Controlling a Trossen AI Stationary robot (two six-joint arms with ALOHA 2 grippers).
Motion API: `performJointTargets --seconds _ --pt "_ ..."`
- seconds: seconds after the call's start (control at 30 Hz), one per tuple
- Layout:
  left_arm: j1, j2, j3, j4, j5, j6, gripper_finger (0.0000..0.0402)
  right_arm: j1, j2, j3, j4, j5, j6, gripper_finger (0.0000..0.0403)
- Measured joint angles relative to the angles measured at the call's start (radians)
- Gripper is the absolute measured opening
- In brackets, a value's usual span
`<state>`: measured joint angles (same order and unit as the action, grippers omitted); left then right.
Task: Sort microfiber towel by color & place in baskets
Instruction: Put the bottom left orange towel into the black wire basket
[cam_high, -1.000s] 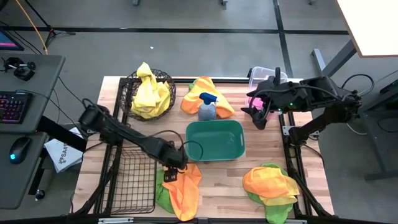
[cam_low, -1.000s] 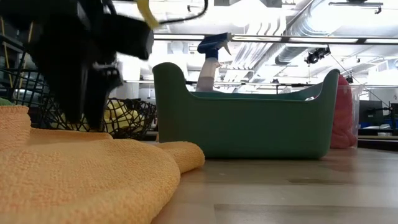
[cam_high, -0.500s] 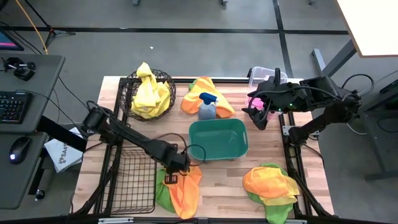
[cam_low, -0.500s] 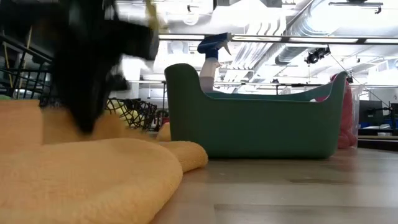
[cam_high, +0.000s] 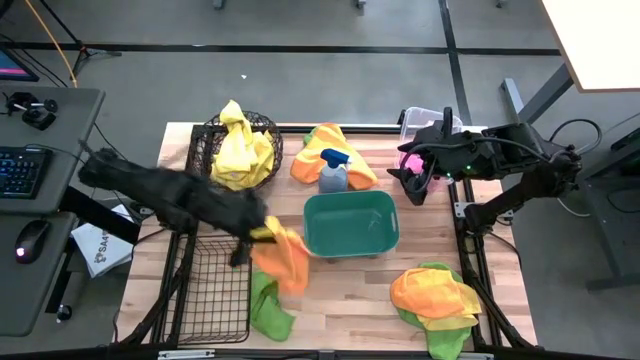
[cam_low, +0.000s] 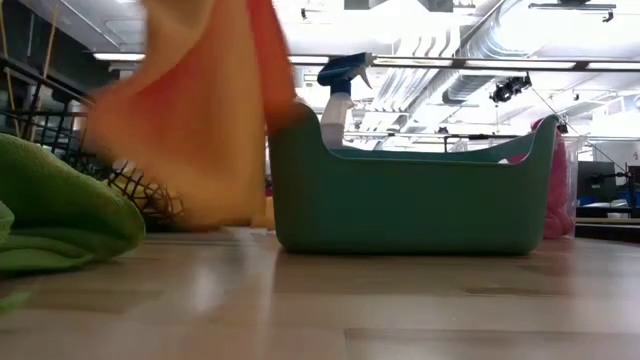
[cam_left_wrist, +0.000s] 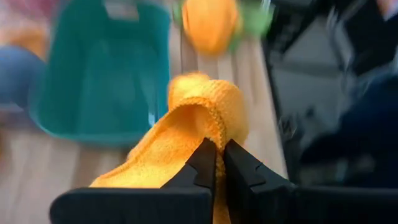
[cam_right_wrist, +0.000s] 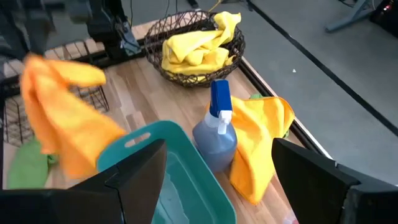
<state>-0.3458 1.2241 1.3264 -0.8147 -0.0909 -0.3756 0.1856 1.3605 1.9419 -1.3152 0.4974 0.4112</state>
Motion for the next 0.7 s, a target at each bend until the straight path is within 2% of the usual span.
performJointTargets --seconds 0.17,0.27,0.37,0.53,0.7 --pt "-0.003 -0.139 0.047 0.003 -0.019 -0.051 0.0001 0.000 0.000 0.000 0.017 0.009 0.049 0.0288" --pt "-0.027 -0.203 0.061 -0.006 0.074 -0.094 0.0001 0.000 0.002 0.000 0.031 0.027 0.085 0.0288" --pt "-0.072 -0.244 0.063 -0.103 0.174 -0.207 0.0001 0.000 0.003 0.000 0.041 0.049 0.125 0.0288" --pt "-0.226 -0.264 0.061 -0.339 0.259 -0.444 0.0000 0.000 0.009 0.000 0.041 0.076 0.183 0.0288" --pt "-0.396 -0.265 0.061 -0.531 0.232 -0.614 0.0000 -0.002 0.023 0.001 0.040 0.077 0.194 0.0288"
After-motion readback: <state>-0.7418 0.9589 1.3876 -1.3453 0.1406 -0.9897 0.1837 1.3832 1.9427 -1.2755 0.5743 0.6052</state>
